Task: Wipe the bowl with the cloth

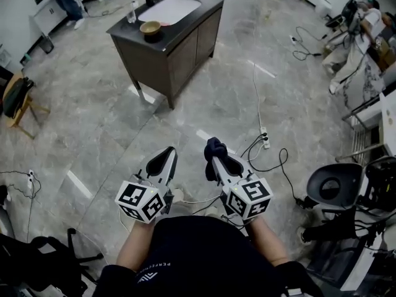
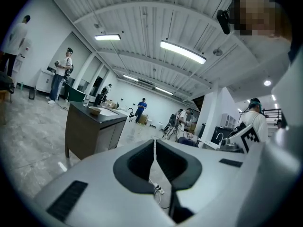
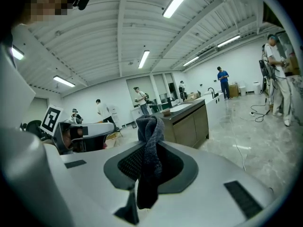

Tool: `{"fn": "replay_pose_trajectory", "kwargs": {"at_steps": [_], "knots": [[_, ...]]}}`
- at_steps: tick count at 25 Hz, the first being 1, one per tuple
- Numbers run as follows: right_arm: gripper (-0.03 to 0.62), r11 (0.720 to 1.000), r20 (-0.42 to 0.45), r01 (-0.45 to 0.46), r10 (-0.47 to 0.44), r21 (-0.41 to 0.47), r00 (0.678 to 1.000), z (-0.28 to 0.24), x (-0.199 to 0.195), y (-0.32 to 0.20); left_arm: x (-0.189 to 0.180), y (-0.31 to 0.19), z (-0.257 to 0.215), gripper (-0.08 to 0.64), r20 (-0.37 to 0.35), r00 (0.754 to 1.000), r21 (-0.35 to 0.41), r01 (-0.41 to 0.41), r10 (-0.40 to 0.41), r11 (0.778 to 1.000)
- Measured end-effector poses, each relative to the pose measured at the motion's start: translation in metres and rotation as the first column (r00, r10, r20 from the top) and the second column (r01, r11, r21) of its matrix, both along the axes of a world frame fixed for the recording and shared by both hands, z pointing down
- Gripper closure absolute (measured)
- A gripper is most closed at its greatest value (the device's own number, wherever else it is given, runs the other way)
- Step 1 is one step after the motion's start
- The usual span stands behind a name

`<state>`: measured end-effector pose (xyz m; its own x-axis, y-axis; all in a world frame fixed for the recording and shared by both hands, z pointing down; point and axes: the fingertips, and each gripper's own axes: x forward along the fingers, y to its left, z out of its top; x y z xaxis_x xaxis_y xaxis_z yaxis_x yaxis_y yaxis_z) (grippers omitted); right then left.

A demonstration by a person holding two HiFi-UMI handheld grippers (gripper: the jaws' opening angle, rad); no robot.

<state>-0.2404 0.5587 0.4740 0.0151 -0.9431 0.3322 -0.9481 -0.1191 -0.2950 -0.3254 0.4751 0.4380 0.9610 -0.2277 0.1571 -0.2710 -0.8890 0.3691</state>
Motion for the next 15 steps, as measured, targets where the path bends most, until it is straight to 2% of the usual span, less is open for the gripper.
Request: {"fn": "replay_pose_trajectory", "kwargs": {"at_steps": [5,9,15], "knots": [[0.523,1.000,0.035,-0.009,0.009,0.003,0.999,0.004,-0.006,-0.032,-0.014,-0.026,0.008,0.540,0.004,1.000,-0.017,-0.019,0.019,1.000],[0.523,1.000,0.029,0.002,-0.002,-0.016,1.000,0.007,-0.017,-0.065,-0.028,-0.054,0.010,0.540,0.007,0.999,-0.015,-0.043,0.043,0.999],[0.523,1.000,0.039,-0.011,0.011,0.007,0.999,-0.003,-0.021,-0.103,-0.036,-0.087,0.010,0.541,-0.011,0.996,-0.018,-0.091,0.091,0.996]]}}
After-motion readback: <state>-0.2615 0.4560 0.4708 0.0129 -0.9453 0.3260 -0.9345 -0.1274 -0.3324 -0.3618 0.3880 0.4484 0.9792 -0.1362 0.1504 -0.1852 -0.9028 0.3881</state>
